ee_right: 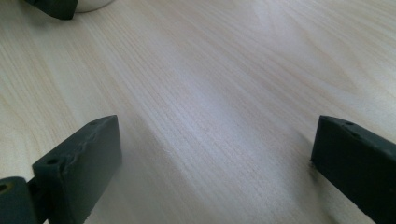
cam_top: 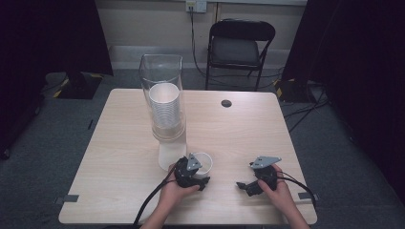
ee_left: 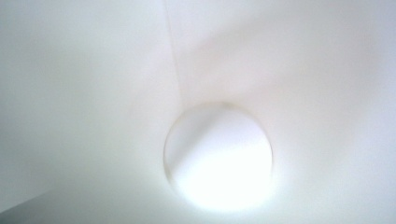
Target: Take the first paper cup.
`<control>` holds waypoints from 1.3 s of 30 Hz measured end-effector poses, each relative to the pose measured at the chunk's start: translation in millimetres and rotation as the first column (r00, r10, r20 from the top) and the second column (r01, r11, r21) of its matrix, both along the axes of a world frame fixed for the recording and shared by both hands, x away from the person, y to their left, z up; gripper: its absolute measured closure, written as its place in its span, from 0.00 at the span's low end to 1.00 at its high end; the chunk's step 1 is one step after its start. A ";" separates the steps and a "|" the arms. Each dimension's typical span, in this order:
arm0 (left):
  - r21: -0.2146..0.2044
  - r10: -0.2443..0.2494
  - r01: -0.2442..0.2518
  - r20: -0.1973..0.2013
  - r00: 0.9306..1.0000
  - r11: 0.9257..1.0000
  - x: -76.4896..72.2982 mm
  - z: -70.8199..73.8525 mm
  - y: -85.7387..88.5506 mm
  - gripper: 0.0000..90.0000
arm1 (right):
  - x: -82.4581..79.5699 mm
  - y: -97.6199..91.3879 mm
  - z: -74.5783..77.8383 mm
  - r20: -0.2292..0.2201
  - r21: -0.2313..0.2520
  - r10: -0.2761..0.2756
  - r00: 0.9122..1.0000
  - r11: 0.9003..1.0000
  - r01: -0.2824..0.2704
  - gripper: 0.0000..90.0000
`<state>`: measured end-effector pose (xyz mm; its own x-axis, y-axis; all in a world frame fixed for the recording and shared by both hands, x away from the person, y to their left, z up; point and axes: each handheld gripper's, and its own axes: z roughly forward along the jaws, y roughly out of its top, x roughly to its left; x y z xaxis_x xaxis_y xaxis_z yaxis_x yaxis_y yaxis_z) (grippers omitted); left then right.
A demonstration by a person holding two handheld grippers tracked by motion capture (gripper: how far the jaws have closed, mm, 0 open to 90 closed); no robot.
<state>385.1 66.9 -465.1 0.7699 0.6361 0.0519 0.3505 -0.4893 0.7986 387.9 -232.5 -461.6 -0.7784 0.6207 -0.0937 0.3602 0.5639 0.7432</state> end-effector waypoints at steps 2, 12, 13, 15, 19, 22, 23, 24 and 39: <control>0.005 -0.003 0.003 0.002 1.000 1.000 0.1 0.2 0.5 0.28 | 0.0 0.0 0.0 0.000 0.000 0.000 1.000 1.000 0.000 0.01; 0.016 0.010 -0.010 -0.006 1.000 1.000 -7.6 6.4 17.1 0.25 | 0.0 0.0 0.0 -0.001 0.000 0.001 1.000 1.000 -0.001 0.01; 0.014 0.015 -0.014 -0.009 1.000 1.000 -9.3 7.7 20.6 0.25 | 0.0 0.0 0.0 -0.001 0.000 0.001 1.000 1.000 -0.001 0.01; 0.007 0.017 -0.017 -0.016 1.000 1.000 -11.9 8.6 27.4 0.25 | 0.0 0.0 0.0 0.000 0.000 0.000 1.000 1.000 0.000 0.01; -0.001 0.017 -0.017 -0.016 1.000 1.000 -19.8 10.7 44.8 0.33 | -0.1 -0.2 0.0 -0.001 0.001 0.001 1.000 1.000 -0.001 0.01; -0.007 -0.004 0.004 -0.025 1.000 1.000 -23.6 8.8 48.8 0.42 | -0.1 -0.2 0.0 -0.001 0.001 0.001 1.000 1.000 -0.001 0.01; 0.007 -0.012 0.012 -0.029 0.999 1.000 -24.0 9.0 49.2 0.49 | -0.1 -0.2 0.0 -0.001 0.001 0.001 1.000 1.000 -0.001 0.01; 0.014 -0.008 0.008 -0.024 1.000 1.000 -24.0 9.3 48.9 0.51 | -0.1 -0.2 0.0 -0.001 0.001 0.001 1.000 1.000 -0.001 0.01; -0.070 0.028 -0.032 -0.050 0.998 0.997 1.8 3.0 13.1 0.54 | -0.1 -0.2 0.0 -0.002 0.001 0.001 1.000 1.000 -0.001 0.01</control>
